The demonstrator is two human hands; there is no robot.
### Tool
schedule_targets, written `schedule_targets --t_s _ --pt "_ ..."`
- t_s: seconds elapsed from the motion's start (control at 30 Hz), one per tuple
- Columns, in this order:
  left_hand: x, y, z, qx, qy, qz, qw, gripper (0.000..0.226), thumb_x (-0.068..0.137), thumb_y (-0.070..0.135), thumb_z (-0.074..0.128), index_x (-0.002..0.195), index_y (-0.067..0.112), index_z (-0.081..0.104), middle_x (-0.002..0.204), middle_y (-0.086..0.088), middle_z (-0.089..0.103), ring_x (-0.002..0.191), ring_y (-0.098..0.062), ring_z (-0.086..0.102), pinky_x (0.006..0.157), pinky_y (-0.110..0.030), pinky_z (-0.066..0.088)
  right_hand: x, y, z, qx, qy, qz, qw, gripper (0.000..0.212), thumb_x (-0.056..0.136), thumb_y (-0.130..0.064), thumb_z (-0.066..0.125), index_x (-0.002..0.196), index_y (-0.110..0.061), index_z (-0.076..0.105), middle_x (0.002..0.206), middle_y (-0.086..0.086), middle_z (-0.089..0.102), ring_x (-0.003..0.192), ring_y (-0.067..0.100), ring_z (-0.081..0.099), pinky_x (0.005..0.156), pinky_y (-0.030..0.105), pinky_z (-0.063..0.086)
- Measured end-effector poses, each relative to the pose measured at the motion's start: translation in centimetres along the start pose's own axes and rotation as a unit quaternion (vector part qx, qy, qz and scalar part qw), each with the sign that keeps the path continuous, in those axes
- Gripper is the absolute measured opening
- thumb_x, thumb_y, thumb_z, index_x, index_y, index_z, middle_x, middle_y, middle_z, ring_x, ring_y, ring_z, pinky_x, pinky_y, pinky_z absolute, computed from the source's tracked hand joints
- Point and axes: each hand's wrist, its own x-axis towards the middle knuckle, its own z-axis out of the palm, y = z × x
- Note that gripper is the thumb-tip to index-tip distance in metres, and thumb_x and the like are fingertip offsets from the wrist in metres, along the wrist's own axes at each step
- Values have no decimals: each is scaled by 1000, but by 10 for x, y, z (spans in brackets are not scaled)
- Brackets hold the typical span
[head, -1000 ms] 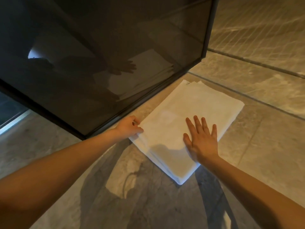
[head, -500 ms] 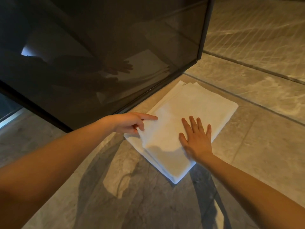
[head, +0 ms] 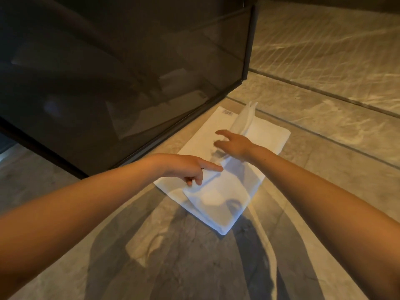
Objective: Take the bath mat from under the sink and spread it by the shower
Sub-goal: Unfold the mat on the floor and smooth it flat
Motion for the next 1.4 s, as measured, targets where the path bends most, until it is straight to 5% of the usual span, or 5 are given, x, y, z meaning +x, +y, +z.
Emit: schedule_targets --t_s 0.43,0.87,1.13,1.3,1.4 --pt "2 14 29 -365 -164 77 913 59 90 -13 36 136 19 58 151 -4 36 117 -28 31 88 -35 31 -54 60 -58 260 89 -60 960 83 81 9 63 148 -33 37 151 -4 35 128 16 43 86 25 53" --pt "58 93 107 -388 -358 100 843 66 78 -8 43 140 15 53 153 -8 35 112 -22 37 52 -16 34 -171 161 -141 182 109 -27 977 93 75 -2 69 145 -52 33 159 -23 15 145 3 14 100 27 34" --pt "103 130 205 -104 -184 0 977 57 78 2 49 132 20 61 69 -2 26 47 -13 28 57 -24 40 -215 244 -101 37 150 181 971 102 75 -9 80 155 -24 20 163 4 10 148 24 15 113 32 24" --pt "113 128 212 -129 -73 149 978 36 92 3 46 105 25 70 80 -3 64 53 -17 56 61 -38 57 -208 244 -88 -100 228 238 939 69 88 -23 61 149 -12 31 154 17 30 133 37 38 105 42 39" --pt "133 108 179 148 199 351 903 35 96 7 45 125 15 64 129 -9 61 111 -28 60 98 -43 45 -191 226 -72 -199 281 180 921 62 98 -32 42 154 -13 22 161 15 18 145 33 22 115 43 27"
